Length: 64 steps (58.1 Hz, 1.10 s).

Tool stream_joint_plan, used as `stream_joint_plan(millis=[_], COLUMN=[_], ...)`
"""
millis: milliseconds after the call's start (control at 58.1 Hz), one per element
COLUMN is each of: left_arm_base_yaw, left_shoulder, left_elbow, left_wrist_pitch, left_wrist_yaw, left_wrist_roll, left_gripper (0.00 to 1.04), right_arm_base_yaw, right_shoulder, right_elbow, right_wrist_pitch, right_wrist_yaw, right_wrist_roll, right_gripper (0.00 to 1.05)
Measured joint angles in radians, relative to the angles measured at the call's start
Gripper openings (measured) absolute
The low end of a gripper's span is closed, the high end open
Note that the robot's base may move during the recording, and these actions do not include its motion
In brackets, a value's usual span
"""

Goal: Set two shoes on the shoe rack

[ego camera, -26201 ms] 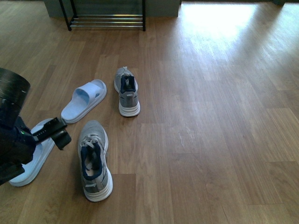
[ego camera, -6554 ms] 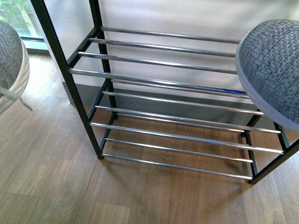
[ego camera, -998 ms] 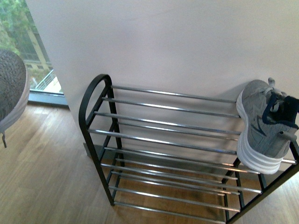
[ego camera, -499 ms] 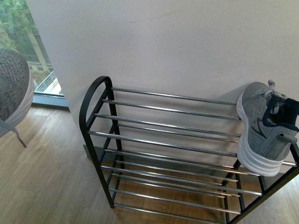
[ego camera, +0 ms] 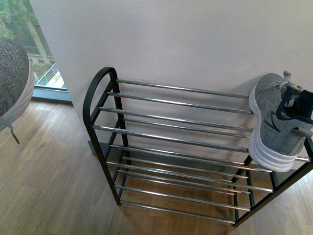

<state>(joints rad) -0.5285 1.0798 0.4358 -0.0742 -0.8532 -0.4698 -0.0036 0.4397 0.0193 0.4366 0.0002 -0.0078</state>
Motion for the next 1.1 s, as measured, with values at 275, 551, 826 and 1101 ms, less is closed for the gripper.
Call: stream_joint_plan(millis=[275, 551, 826, 1101], left_arm_base_yaw=[0.0, 0.0, 0.0, 0.0], left_shoulder=[0.0, 0.0, 0.0, 0.0], left_elbow=[0.0, 0.0, 0.0, 0.0], left_wrist_pitch=[0.0, 0.0, 0.0, 0.0], left_wrist_yaw=[0.0, 0.0, 0.0, 0.001], left_wrist_roll=[0.0, 0.0, 0.0, 0.0], left_gripper=[0.02, 0.02, 0.02, 0.02], right_arm_base_yaw=[0.0, 0.0, 0.0, 0.001], right_shoulder=[-0.122, -0.213, -0.327, -0.432], right_elbow=[0.0, 0.0, 0.0, 0.0], right_wrist_pitch=[-0.117, -0.208, -0.347, -0.433], right_wrist_yaw=[0.0, 0.0, -0.001, 0.0], right_wrist_roll=[0.0, 0.0, 0.0, 0.001], right_gripper=[0.02, 0.02, 0.02, 0.02])
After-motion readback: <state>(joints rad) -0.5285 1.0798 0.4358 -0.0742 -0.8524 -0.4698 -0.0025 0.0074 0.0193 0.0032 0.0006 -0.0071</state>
